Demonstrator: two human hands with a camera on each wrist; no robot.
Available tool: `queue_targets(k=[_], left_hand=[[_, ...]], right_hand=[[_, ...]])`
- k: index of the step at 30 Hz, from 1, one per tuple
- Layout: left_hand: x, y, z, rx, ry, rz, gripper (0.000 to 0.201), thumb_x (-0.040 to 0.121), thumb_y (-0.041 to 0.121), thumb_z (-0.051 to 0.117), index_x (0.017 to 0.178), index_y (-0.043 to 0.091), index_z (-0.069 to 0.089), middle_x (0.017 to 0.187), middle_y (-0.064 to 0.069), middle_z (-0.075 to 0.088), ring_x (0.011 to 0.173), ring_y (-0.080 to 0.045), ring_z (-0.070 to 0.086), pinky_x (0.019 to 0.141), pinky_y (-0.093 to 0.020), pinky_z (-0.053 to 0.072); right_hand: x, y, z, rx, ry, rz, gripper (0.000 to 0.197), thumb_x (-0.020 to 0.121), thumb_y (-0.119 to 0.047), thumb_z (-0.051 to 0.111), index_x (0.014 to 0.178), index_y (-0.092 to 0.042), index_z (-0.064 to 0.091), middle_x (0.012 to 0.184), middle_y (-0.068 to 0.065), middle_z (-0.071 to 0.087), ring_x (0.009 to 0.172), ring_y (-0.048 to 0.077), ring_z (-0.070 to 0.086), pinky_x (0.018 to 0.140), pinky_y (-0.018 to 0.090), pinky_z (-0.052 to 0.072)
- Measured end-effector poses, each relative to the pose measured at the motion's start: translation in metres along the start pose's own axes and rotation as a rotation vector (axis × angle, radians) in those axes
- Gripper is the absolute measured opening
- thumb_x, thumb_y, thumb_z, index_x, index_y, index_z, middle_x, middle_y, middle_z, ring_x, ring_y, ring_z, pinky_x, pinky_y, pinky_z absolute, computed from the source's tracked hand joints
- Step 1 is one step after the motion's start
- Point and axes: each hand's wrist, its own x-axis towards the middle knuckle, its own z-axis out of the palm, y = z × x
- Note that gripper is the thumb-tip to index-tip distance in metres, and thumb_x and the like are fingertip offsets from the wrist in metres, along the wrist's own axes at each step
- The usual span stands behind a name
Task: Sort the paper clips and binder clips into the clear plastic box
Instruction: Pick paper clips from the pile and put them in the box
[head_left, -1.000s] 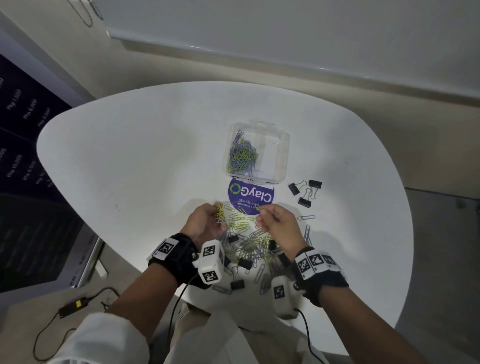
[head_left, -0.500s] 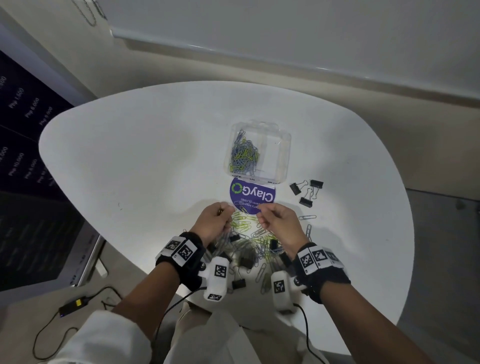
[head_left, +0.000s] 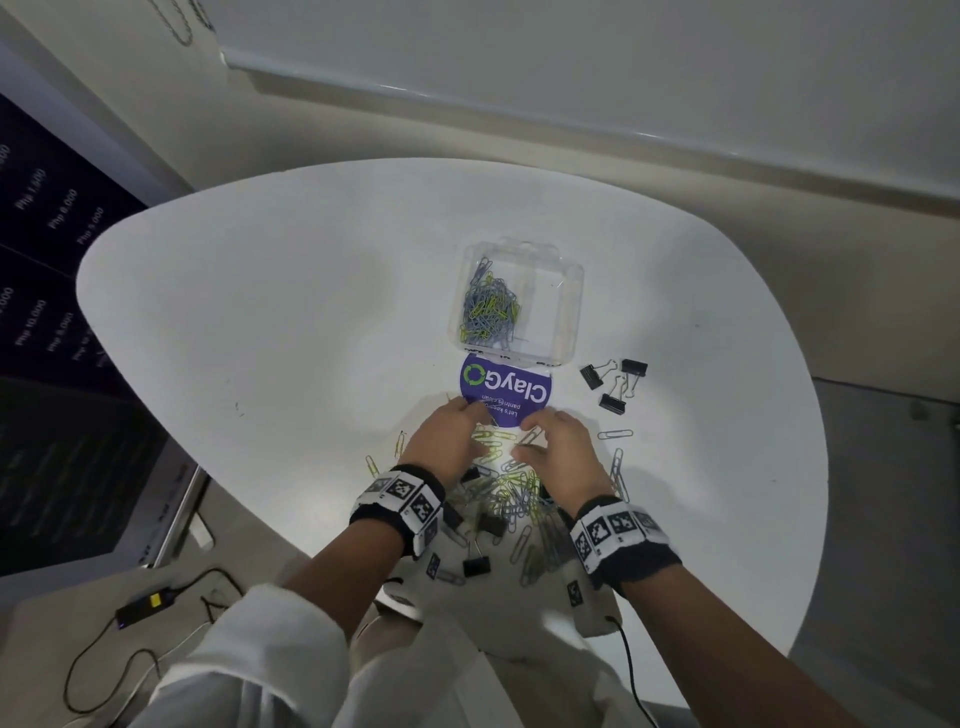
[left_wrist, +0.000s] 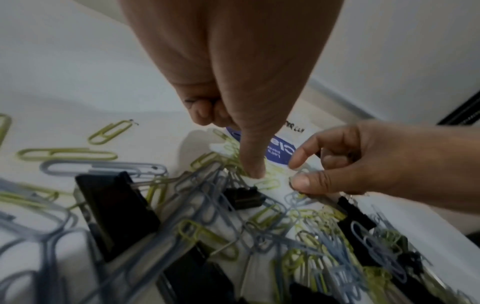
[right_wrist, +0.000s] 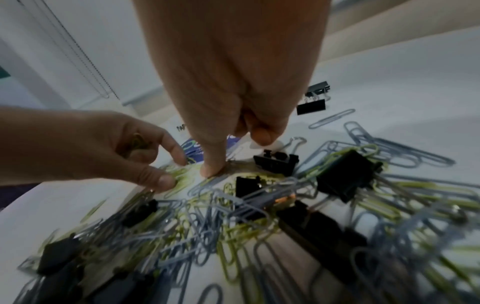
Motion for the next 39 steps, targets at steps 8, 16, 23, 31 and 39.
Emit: queue_targets(k=[8, 16, 23, 31, 39], left_hand=[[0.004, -0.005, 0.011, 0.133, 0.009, 0.054, 0.014, 0.092, 0.009, 0.053, 0.103, 0.001, 0.054, 0.108, -0.016, 0.053, 0.099, -0.032, 0.052, 0.083, -0.037, 0.042], [-0.003, -0.013, -0.011, -0.354, 0.02, -0.166, 0.017, 0.099, 0.022, 0.047, 0.088, 0.01, 0.048, 0.081, -0.003, 0.051, 0.071, -0.016, 0.045, 0.063, -0.028, 0.031], [-0.004, -0.007, -0.013, -0.817, -0.019, -0.348, 0.007, 0.098, 0.017, 0.047, 0.092, 0.013, 0.045, 0.081, -0.003, 0.057, 0.064, -0.011, 0.05, 0.056, -0.017, 0.038], [-0.004, -0.004, -0.013, -0.629, 0.024, -0.26, 0.027, 0.093, 0.008, 0.039, 0.091, 0.018, 0.064, 0.065, 0.005, 0.054, 0.054, -0.013, 0.042, 0.053, -0.023, 0.033], [-0.011, -0.016, -0.011, -0.008, 0.006, -0.044, 0.029, 0.086, 0.033, 0.062, 0.108, 0.016, 0.055, 0.105, 0.0, 0.055, 0.097, -0.017, 0.051, 0.081, -0.029, 0.041]], right_hand=[[0.003, 0.004, 0.005, -0.146, 0.027, -0.075, 0.012, 0.092, -0.026, 0.066, 0.092, -0.014, 0.067, 0.101, -0.001, 0.051, 0.103, 0.015, 0.042, 0.088, 0.027, 0.041], [0.003, 0.0, -0.008, 0.139, 0.001, -0.001, 0.018, 0.1, -0.028, 0.052, 0.097, -0.011, 0.057, 0.098, 0.005, 0.057, 0.09, 0.017, 0.054, 0.081, 0.028, 0.044], [0.0, -0.008, -0.014, 0.428, -0.06, 0.132, 0.02, 0.105, -0.023, 0.041, 0.103, -0.007, 0.052, 0.081, -0.003, 0.058, 0.071, 0.007, 0.051, 0.063, 0.009, 0.039], [-0.004, -0.007, -0.017, 0.78, -0.176, 0.257, 0.026, 0.105, -0.011, 0.041, 0.123, -0.008, 0.06, 0.077, 0.005, 0.055, 0.073, 0.015, 0.061, 0.058, 0.021, 0.049], [0.007, -0.02, -0.017, 0.879, -0.161, 0.476, 0.014, 0.096, -0.01, 0.043, 0.094, -0.008, 0.057, 0.077, 0.007, 0.057, 0.055, 0.014, 0.043, 0.055, 0.026, 0.035]])
